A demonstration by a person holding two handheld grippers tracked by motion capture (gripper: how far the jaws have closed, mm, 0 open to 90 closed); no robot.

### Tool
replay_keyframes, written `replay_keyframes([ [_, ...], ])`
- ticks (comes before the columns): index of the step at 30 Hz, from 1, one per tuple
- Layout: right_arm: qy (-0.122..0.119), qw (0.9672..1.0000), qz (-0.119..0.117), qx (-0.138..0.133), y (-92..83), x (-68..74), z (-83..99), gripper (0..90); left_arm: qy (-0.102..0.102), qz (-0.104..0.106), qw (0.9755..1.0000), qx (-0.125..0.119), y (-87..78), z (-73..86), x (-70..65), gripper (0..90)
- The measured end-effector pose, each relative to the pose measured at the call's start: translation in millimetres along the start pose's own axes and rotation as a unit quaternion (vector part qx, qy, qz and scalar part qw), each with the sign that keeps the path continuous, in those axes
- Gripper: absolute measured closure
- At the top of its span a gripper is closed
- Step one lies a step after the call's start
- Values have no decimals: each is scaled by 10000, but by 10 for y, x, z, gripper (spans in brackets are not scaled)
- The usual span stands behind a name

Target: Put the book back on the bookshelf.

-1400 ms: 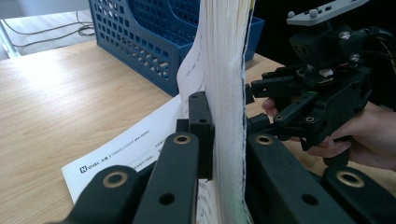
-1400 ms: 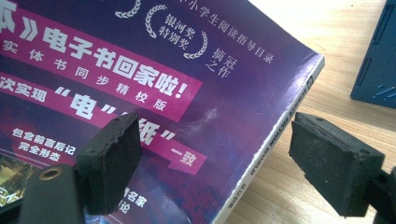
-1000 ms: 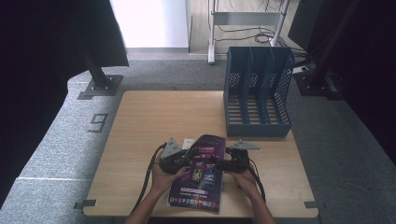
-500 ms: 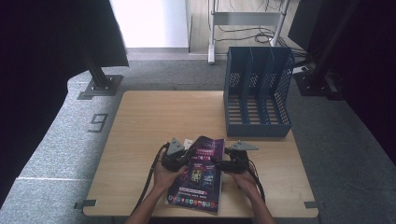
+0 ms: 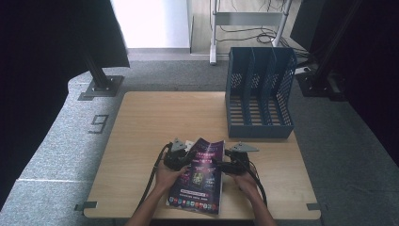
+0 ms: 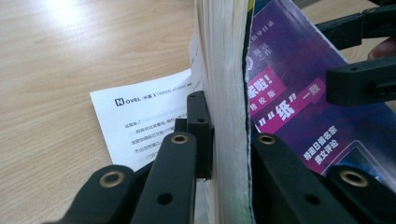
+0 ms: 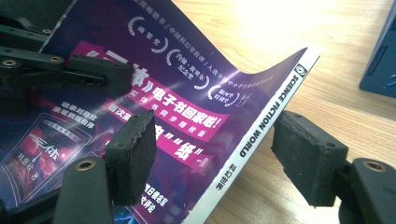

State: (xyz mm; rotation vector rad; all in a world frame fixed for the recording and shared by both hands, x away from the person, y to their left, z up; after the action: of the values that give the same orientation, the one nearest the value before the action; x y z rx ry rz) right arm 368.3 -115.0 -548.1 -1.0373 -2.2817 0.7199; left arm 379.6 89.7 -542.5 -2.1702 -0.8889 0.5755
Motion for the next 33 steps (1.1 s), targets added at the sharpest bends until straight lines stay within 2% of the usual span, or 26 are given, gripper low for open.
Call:
replay_keyframes([
  [6, -21, 10000, -3, 66, 35, 8, 12, 306, -29, -42, 9998, 210, 58, 24, 20, 834],
  [12, -14, 10000, -29, 78, 54, 15, 16, 308, 12, 4, 9993, 373, 71, 21, 54, 816],
  [16, -18, 10000, -23, 94, 63, 13, 17, 308, 85, -57, 9990, 446, 68, 7, 48, 814],
  [29, -56, 10000, -25, 69, 93, -3, -15, 338, 47, -55, 9989, 467, 99, 8, 68, 814],
  [33, -39, 9998, 7, 169, 120, -23, -37, 354, 50, -21, 9989, 467, 104, 8, 76, 814],
])
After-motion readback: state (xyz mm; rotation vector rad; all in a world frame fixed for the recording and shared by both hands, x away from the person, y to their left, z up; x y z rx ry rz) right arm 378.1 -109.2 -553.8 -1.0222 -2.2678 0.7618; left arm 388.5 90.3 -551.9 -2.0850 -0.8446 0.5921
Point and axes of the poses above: each handheld gripper's, and its own axes: y roughly forward along the jaws, z roughly out of its underside, x roughly to its left, the point moved 4 cm from there along y, roughly forward along the jaws, and after that the axes turned 11 degrees about x, right-handed, at the moved point
